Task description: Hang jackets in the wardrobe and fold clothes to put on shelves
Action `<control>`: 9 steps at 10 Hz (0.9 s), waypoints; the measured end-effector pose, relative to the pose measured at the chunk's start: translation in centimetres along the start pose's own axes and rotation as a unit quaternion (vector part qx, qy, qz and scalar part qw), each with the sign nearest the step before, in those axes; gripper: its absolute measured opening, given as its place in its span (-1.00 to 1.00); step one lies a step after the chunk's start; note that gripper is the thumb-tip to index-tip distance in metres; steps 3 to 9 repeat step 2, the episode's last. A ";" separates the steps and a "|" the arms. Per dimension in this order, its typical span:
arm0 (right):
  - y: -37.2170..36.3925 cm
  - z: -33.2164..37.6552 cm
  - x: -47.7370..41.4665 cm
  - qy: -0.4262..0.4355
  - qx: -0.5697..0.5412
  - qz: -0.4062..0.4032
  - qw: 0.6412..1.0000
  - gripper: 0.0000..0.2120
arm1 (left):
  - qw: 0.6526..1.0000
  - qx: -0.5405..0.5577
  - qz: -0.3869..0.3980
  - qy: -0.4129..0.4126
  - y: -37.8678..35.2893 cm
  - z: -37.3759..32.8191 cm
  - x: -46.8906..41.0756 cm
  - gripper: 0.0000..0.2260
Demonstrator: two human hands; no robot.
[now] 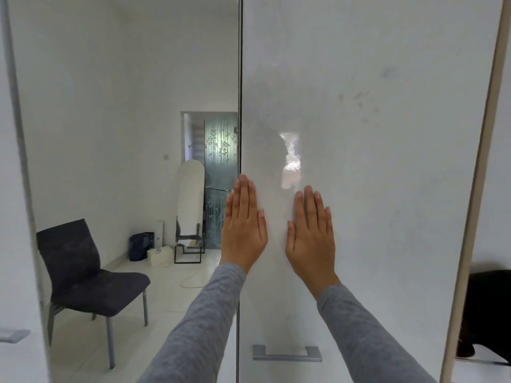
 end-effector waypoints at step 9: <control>0.7 -0.5 2.4 -0.005 0.000 0.070 0.998 -0.25 | 0.998 0.013 0.062 0.005 1.2 -0.6 2.6 -0.44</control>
Point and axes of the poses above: each hand's wrist, its own x-axis away from the middle knuckle, its own y-axis out of the back of the hand, z = x × y, the point moved 5 cm from there along -x, towards the middle knuckle, and after that the axes turned 12 degrees about -y, right-handed, at the moved point
